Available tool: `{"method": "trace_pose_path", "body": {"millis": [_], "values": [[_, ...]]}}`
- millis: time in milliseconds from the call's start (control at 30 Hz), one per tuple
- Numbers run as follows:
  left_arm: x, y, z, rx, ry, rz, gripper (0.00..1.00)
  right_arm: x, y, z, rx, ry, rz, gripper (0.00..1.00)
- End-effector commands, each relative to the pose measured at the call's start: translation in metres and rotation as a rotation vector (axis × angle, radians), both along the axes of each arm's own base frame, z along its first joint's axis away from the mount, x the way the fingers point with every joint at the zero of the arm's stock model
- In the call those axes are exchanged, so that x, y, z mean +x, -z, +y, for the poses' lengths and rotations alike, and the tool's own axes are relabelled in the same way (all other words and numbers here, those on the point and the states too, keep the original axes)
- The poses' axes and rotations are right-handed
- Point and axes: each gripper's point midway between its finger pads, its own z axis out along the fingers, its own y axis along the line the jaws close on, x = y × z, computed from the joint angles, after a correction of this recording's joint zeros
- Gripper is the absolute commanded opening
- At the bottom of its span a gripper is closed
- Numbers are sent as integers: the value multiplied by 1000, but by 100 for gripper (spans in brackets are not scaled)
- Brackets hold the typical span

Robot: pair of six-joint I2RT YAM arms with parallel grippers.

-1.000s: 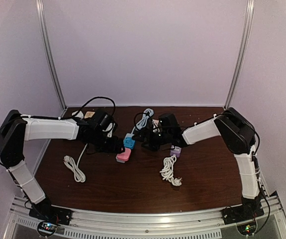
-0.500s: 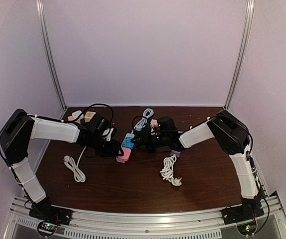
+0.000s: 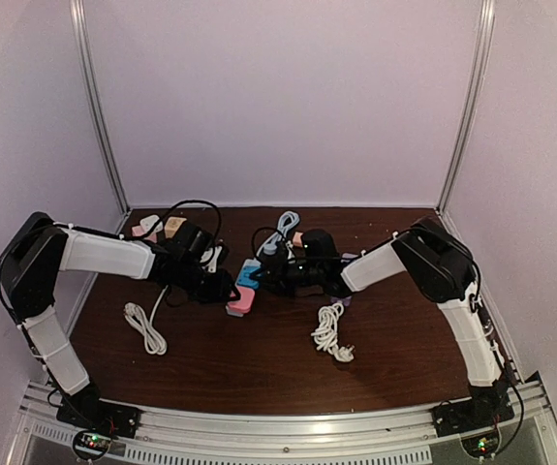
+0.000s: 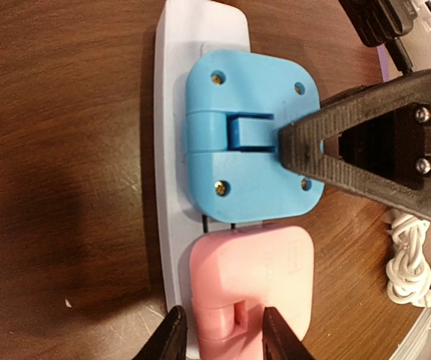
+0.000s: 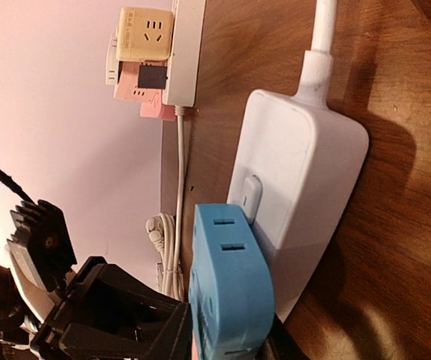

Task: Pull the plug off the socket

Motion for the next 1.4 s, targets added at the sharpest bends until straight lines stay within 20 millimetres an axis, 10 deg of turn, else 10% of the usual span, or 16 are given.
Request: {"method": "trace_pose_path", "body": {"millis": [0, 367, 1367], "values": [[-19, 45, 33, 152, -37, 107, 32, -3, -17, 10, 80, -22, -12, 23], [-28, 64, 47, 219, -68, 168, 27, -5, -45, 11, 216, -24, 11, 0], [-34, 79, 61, 271, -97, 209, 25, -1, -124, 1, 400, -10, -142, 0]]}}
